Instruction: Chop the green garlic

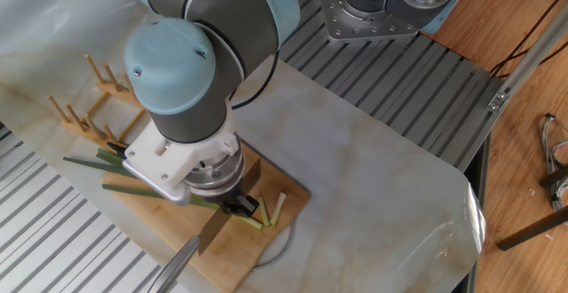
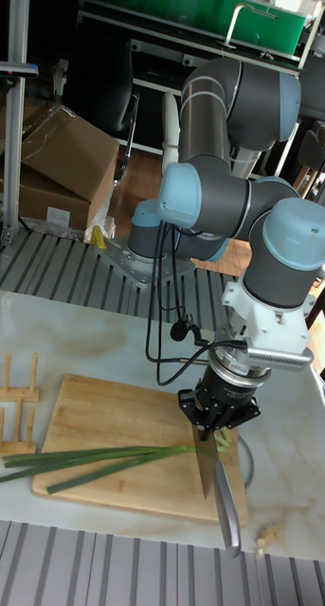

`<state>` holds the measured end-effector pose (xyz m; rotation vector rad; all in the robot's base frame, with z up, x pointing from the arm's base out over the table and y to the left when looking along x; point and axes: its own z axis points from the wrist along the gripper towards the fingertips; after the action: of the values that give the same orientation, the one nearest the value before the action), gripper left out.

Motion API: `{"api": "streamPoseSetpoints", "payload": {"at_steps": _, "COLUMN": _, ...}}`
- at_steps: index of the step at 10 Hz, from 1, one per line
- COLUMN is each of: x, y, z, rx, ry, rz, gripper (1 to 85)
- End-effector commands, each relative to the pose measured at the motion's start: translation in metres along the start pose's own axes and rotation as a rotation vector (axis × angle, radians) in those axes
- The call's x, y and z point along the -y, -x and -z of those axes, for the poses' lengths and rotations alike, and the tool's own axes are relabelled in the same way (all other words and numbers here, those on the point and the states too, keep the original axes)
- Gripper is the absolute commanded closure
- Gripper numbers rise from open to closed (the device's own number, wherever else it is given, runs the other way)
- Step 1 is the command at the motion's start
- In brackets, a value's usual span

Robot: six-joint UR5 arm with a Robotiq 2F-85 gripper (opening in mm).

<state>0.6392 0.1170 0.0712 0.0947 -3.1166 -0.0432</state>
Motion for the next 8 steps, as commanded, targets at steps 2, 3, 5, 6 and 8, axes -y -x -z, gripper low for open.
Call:
{"api": "streamPoseSetpoints", "payload": {"at_steps": 2, "x": -0.0027, "y": 0.0011, "z": -0.0019, "rx": 0.001, "ry": 0.014, "rz": -0.006, "gripper": 84.3}}
{"api": "streamPoseSetpoints", "payload": {"at_steps": 3, "x": -0.0033, "y": 0.0011, "z": -0.0019, "rx": 0.001, "ry": 0.015, "rz": -0.007, "gripper": 84.3}}
{"api": "streamPoseSetpoints", "payload": {"at_steps": 5, "x": -0.0034, "y": 0.0014, "z": -0.0017, "rx": 0.003, "ry": 0.017, "rz": -0.006, "gripper": 84.3}}
{"api": "streamPoseSetpoints", "payload": {"at_steps": 6, "x": -0.0031, "y": 0.0014, "z": -0.0019, "rx": 0.003, "ry": 0.017, "rz": -0.004, "gripper": 84.3}}
{"api": "streamPoseSetpoints", "payload": {"at_steps": 8, "x": -0.0009, "y": 0.0025, "z": -0.0042, "rx": 0.002, "ry": 0.012, "rz": 0.006, "gripper": 84.3}}
